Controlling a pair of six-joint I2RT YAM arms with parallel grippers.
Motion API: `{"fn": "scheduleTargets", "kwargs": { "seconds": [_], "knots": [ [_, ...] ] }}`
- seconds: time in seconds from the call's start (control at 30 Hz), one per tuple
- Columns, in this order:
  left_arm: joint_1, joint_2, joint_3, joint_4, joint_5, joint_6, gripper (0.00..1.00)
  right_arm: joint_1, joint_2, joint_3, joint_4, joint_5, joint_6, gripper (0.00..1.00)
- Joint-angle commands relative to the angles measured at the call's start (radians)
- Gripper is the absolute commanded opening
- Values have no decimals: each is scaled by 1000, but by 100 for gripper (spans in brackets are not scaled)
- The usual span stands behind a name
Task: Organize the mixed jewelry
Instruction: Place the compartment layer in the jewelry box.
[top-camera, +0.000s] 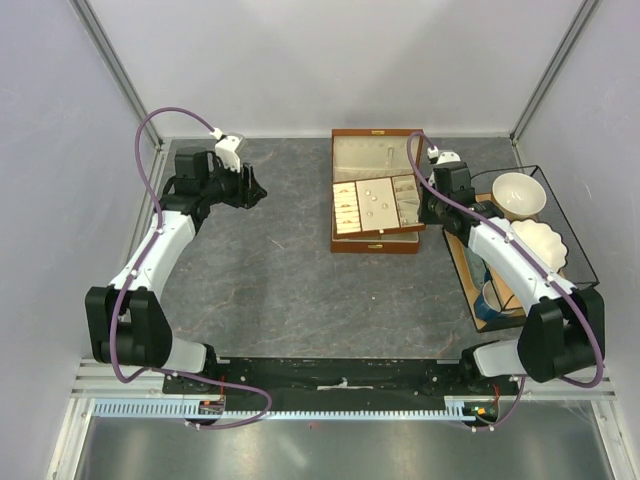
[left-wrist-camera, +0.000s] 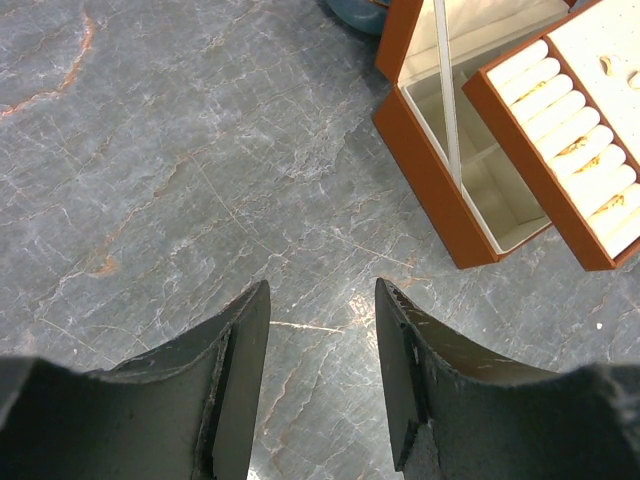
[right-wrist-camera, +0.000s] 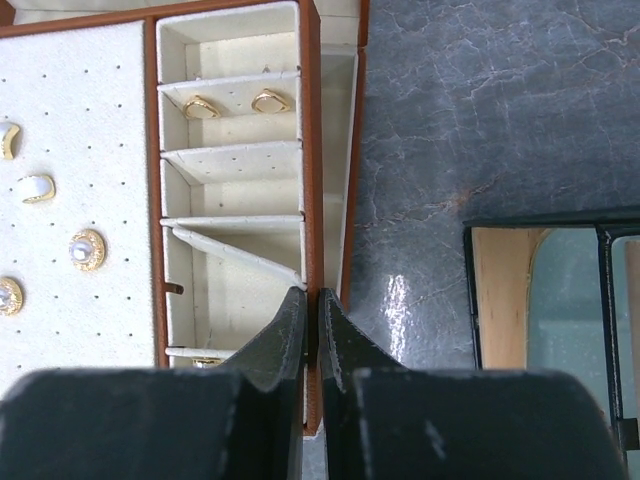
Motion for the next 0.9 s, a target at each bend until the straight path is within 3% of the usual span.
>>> {"fn": "scheduleTargets", "kwargs": {
  "seconds": [0.0,0.87],
  "knots": [
    [-6,-25,2,35,10,-14,54,-13,4,5,64,28,34,0],
    [-14,8,0,38,29,-9,54,-28,184,101,116,28,81,0]
  ]
}}
